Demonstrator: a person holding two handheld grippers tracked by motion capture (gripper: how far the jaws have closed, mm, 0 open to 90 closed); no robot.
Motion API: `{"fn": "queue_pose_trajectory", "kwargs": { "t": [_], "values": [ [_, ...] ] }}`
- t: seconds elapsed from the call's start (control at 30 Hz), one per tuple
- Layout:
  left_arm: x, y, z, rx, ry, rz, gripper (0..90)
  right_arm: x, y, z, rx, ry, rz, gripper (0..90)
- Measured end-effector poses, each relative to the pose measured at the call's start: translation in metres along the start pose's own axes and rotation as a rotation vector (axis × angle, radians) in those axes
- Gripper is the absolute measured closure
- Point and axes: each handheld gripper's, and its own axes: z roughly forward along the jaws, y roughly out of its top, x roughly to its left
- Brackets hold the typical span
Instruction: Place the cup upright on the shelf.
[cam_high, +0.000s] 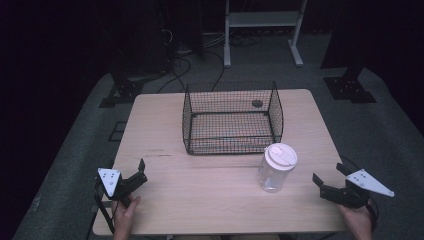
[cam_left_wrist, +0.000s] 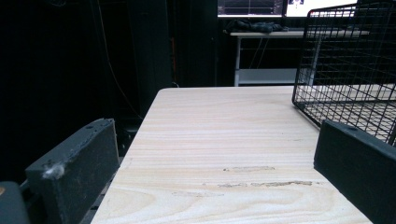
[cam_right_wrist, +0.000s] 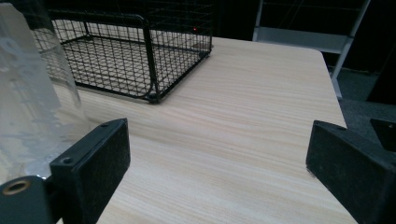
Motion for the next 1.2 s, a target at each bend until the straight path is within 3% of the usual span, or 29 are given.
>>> {"fn": "queue_pose_trajectory", "kwargs": {
  "t": [0.57, 1.2],
  "values": [
    [-0.001, 0.0, -0.001, -0.004, -0.007, 0.007, 0.0, 0.019, 0.031, -0.002, -0.044, 0.078, -0.065, 2.5],
    [-0.001, 0.0, 0.0, -0.003, -0.007, 0.008, 0.0, 0.037, 0.06, -0.033, -0.113, 0.184, -0.11, 2.0]
  ]
}}
